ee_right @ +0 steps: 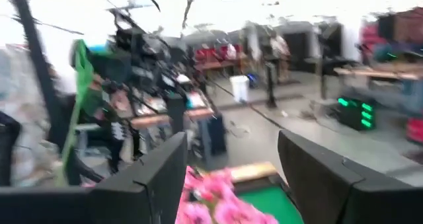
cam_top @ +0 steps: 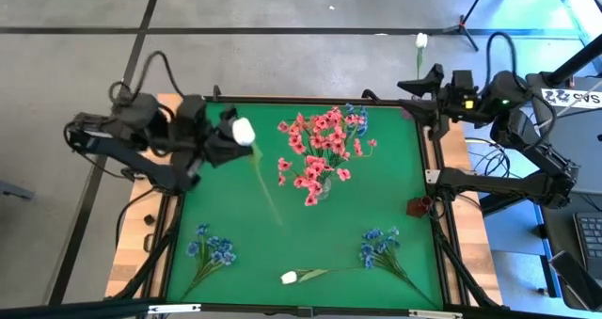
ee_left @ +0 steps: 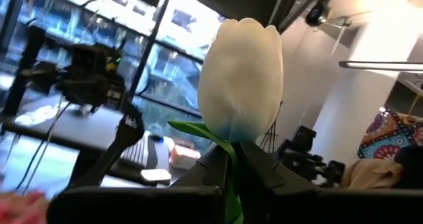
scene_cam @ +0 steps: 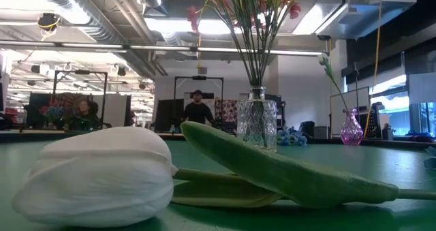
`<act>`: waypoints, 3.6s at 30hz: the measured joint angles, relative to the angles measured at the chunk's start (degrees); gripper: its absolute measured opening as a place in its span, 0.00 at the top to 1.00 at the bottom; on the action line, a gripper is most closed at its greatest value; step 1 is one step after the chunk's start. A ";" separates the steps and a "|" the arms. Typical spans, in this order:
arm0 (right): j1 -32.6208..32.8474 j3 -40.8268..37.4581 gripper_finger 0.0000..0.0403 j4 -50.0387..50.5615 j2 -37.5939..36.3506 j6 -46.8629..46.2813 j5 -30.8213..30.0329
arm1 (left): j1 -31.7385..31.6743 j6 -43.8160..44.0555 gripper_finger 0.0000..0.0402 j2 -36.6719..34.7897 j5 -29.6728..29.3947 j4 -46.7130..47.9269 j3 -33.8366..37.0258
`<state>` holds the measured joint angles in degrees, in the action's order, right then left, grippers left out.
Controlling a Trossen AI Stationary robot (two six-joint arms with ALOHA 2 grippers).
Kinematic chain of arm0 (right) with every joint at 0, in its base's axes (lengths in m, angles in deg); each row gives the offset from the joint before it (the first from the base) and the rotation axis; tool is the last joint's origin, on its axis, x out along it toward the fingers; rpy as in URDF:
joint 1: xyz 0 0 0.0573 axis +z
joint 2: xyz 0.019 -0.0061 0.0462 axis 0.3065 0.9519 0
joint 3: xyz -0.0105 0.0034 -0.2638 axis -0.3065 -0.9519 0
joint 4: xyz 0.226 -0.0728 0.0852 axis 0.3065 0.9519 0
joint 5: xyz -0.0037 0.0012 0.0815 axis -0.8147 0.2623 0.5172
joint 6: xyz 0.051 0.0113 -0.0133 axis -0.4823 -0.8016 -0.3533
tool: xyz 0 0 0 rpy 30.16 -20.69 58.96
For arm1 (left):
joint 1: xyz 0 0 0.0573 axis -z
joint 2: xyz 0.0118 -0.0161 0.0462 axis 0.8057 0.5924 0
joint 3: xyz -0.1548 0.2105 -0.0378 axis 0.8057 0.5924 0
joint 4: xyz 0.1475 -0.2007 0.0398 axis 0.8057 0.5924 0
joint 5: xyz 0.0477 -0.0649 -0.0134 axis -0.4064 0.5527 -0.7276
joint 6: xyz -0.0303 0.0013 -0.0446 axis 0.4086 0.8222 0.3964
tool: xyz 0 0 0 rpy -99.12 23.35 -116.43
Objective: Sort flowers into vase by color
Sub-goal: Put the top white flower into the purple vase
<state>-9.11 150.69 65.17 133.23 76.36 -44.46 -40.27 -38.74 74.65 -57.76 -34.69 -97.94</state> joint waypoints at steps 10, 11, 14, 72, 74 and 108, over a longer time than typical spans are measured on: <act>10.86 -0.04 0.41 -8.38 5.20 -5.05 6.96 | -1.05 -8.49 0.96 13.54 -8.15 -17.33 0.00; 12.25 -0.02 0.41 -8.49 5.53 -5.47 6.96 | -1.60 -8.65 0.96 14.74 -9.30 -18.50 0.00; 15.08 -0.02 0.41 -8.43 6.98 -7.45 7.16 | -3.26 -8.70 0.96 17.96 -12.65 -20.85 0.00; 25.81 -0.04 0.98 -15.59 18.06 -10.95 -6.13 | -6.79 -5.58 0.78 20.12 -8.58 -13.10 0.00; 25.77 -0.02 0.98 -15.43 16.09 -10.97 -6.90 | -6.79 -6.43 0.74 18.28 -8.58 -9.40 0.00; 10.24 -16.42 0.97 -6.48 -5.83 17.86 -85.03 | -2.44 -10.92 0.72 1.39 -14.45 15.98 0.02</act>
<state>1.12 134.27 58.69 127.40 94.22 -129.49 -42.71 -49.66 76.04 -72.21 -18.71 -97.92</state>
